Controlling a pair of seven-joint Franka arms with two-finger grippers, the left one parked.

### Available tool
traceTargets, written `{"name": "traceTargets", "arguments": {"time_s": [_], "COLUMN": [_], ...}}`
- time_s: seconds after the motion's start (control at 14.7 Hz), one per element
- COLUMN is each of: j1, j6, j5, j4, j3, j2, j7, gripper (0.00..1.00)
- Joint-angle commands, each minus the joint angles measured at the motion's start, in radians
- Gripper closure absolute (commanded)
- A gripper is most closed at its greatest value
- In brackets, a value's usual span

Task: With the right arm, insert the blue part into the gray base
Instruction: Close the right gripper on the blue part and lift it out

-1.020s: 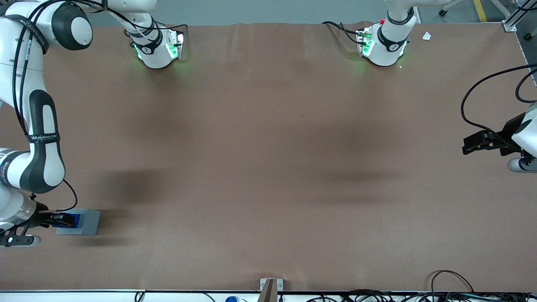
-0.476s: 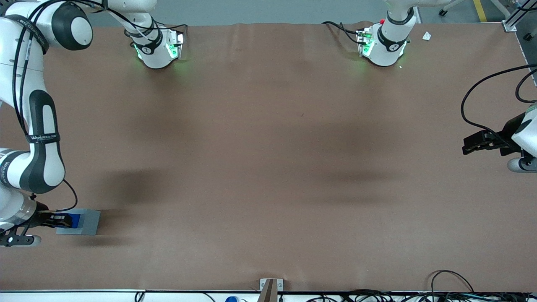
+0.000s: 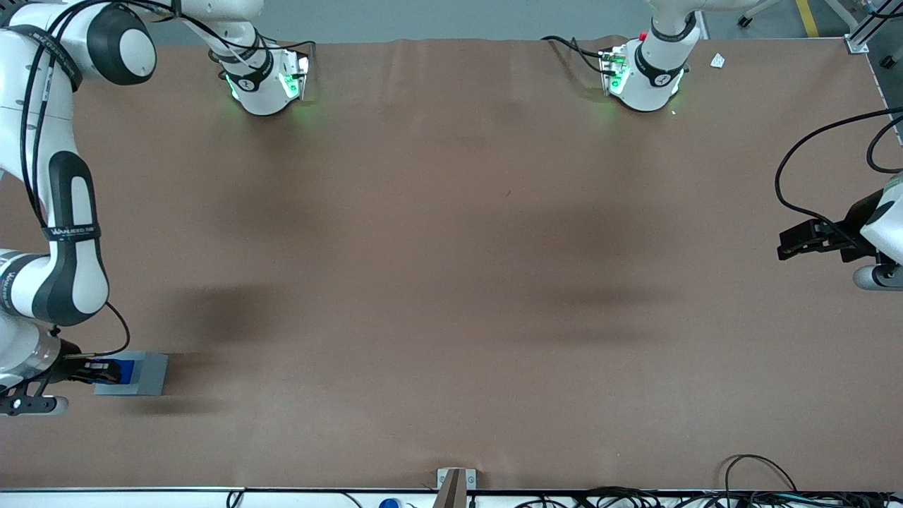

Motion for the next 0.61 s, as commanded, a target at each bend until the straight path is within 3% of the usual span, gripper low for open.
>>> {"name": "traceTargets", "arguments": {"time_s": [0.0, 0.54], "j1": [-0.009, 0.054], "j6": [-0.064, -0.283], "j5": [0.004, 0.016], "j4": [0.026, 0.143], "j3": [0.018, 0.021], "j2": [-0.015, -0.041], "j7": [0.003, 0.078], "gripper": [0.94, 0.97]}}
